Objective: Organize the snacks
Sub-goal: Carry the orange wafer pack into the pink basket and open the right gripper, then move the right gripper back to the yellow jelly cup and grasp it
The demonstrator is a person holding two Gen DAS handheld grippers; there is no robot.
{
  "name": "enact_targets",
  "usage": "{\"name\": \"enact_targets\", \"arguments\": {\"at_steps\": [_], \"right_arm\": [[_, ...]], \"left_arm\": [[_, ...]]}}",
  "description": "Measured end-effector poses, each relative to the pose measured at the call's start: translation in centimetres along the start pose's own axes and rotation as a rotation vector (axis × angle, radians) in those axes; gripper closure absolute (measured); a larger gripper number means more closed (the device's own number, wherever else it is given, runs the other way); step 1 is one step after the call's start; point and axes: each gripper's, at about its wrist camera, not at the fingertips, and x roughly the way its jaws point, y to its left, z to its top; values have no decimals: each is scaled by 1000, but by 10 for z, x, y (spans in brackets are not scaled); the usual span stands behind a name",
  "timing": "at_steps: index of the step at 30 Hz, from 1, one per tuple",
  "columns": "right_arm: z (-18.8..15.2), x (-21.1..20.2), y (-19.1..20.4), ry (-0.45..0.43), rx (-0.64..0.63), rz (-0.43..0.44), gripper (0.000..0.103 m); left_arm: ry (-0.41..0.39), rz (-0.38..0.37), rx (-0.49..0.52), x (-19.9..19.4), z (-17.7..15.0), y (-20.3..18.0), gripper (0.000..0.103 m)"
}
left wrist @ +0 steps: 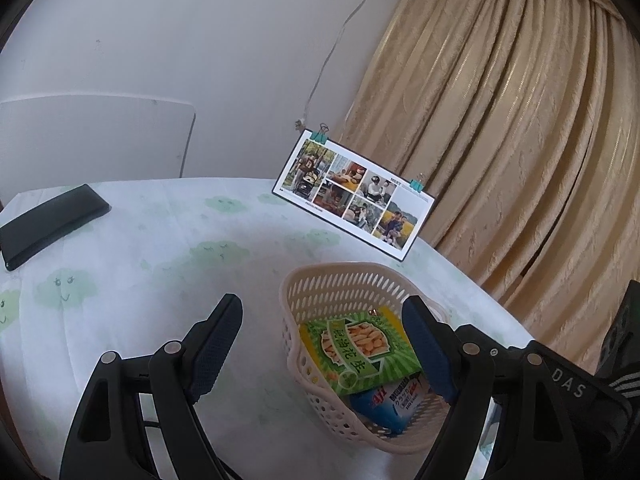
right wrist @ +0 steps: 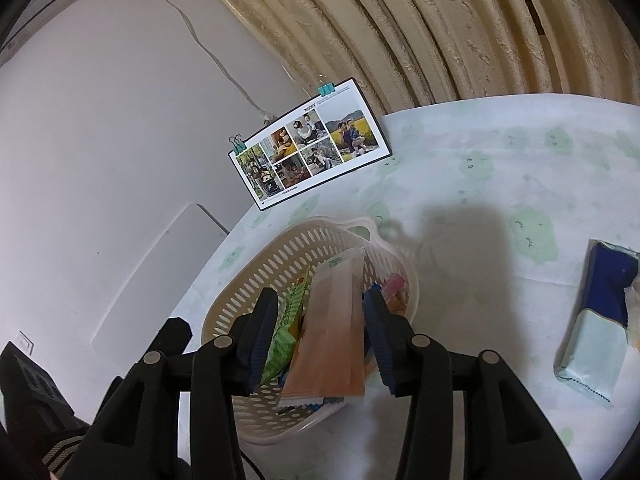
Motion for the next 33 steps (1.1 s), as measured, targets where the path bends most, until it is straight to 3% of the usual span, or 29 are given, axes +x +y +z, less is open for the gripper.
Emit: {"name": "enact_targets", "arguments": {"at_steps": [20,33], "right_arm": [[-11,-2,3,48,73,134,59],[-20,-42,-27,-53,96,20,59]], "left_arm": [[-1,-3,-34,1,0,8,21],[2,1,36,0,-6,-5,21]]}}
